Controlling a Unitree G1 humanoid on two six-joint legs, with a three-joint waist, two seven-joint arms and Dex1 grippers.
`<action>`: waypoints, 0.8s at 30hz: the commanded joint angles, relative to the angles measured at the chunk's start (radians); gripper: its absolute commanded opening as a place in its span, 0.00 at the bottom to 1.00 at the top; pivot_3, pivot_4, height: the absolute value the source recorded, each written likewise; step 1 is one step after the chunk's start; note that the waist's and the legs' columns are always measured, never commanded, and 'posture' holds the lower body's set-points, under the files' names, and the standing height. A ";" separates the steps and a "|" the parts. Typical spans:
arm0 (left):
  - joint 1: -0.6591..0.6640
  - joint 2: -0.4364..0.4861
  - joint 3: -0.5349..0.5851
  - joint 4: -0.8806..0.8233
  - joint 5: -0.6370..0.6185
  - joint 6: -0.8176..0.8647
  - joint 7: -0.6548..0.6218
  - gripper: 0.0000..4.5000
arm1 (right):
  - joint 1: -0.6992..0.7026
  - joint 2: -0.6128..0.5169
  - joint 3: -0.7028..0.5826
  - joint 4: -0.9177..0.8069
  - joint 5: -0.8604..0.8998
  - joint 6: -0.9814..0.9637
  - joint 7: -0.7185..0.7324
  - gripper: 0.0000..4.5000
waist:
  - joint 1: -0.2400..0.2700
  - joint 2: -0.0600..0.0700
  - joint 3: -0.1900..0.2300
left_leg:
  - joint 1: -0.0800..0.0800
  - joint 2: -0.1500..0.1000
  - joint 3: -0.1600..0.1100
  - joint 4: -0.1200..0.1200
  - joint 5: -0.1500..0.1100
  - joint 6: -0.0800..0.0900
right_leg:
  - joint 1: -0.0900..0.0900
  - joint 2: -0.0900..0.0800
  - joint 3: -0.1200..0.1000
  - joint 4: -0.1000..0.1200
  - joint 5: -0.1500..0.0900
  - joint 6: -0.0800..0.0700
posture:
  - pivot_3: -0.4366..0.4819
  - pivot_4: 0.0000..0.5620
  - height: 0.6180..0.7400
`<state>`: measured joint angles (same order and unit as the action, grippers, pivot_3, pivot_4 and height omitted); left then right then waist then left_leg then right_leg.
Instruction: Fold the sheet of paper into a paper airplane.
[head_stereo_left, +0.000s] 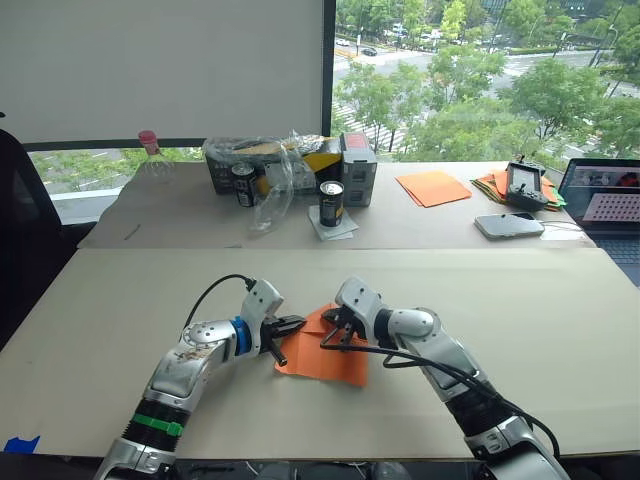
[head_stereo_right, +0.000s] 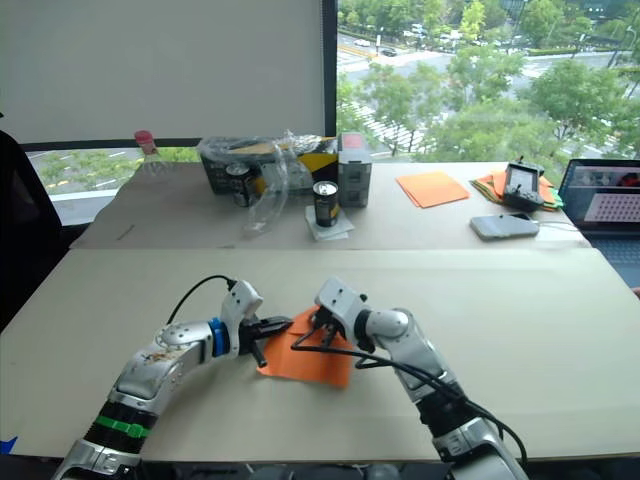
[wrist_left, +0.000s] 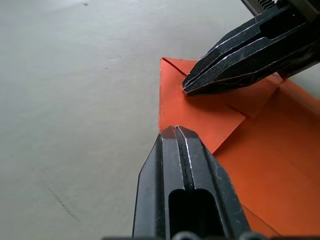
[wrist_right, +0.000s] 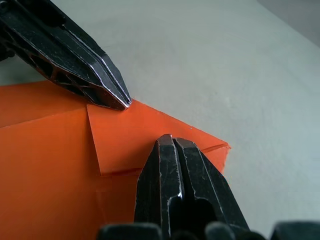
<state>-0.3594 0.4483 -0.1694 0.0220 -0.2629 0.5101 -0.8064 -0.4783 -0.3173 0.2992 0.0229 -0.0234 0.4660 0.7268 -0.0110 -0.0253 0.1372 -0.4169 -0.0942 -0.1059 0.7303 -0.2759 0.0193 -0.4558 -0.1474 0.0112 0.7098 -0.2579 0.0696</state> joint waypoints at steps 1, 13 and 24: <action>-0.004 0.011 -0.048 0.034 0.034 -0.013 -0.036 0.01 | 0.047 -0.057 -0.074 -0.179 0.065 0.092 0.026 0.00 | 0.004 0.000 0.000 | -0.001 0.000 0.000 0.000 0.000 0.000 | 0.000 0.000 0.000 0.000 0.000 0.000 | 0.48 0.27 0.43; -0.052 -0.032 -0.077 0.116 0.062 -0.053 -0.061 0.01 | 0.274 -0.305 -0.149 -0.403 0.119 0.217 0.067 0.00 | 0.012 0.000 0.000 | -0.003 0.000 0.000 0.000 -0.001 0.002 | 0.001 0.000 -0.001 -0.006 0.001 0.001 | 0.48 0.27 0.43; -0.053 -0.044 -0.068 0.138 0.066 -0.069 -0.055 0.01 | 0.345 -0.243 -0.097 -0.473 0.203 0.243 0.056 0.00 | 0.020 0.000 0.000 | -0.002 0.001 0.000 0.000 -0.001 0.002 | 0.003 0.000 -0.001 -0.008 0.001 0.001 | 0.48 0.27 0.43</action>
<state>-0.4284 0.4071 -0.2151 0.1320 -0.2242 0.4292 -0.8652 -0.1371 -0.5717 0.1796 -0.4393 0.1481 0.7082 0.7820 0.0088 -0.0253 0.1371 -0.4190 -0.0936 -0.1064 0.7304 -0.2770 0.0216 -0.4531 -0.1476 0.0102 0.7020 -0.2571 0.0707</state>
